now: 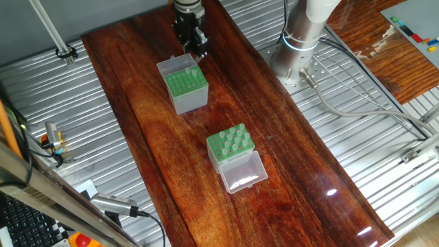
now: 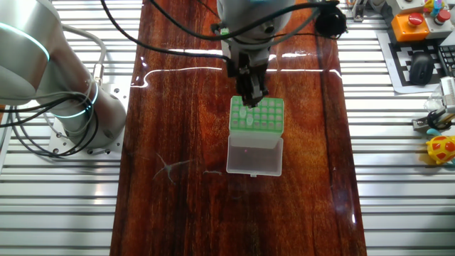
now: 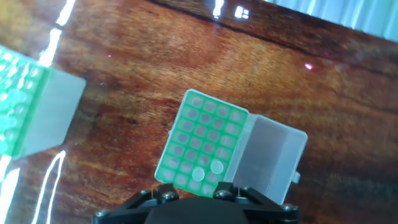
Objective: Transfer all large pipette tips from one holder to another
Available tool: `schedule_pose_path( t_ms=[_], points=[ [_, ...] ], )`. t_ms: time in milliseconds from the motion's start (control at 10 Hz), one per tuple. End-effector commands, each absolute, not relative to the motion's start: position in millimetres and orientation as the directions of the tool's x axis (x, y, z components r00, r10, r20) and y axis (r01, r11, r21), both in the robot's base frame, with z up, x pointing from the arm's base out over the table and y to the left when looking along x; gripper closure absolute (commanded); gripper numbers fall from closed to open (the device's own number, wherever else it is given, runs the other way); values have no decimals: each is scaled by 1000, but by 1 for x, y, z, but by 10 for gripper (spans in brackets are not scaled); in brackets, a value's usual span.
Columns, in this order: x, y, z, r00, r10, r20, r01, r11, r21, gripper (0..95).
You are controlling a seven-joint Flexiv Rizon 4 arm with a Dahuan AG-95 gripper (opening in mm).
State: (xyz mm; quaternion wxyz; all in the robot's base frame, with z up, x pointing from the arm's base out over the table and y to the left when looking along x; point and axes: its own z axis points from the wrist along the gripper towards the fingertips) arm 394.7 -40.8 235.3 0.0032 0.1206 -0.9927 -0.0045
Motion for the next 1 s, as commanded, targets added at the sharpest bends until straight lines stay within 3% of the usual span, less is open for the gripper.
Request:
schedule_pose_path(
  t_ms=[100,500,800,1000],
  points=[
    [396,-41,236,-955,-297,24,-296,955,15,760],
    [398,-29,231,-953,-301,27,-300,953,47,760],
    [411,51,215,-979,-200,29,-199,979,31,760],
    [411,71,215,-987,-157,37,-156,988,15,760]
  ],
)
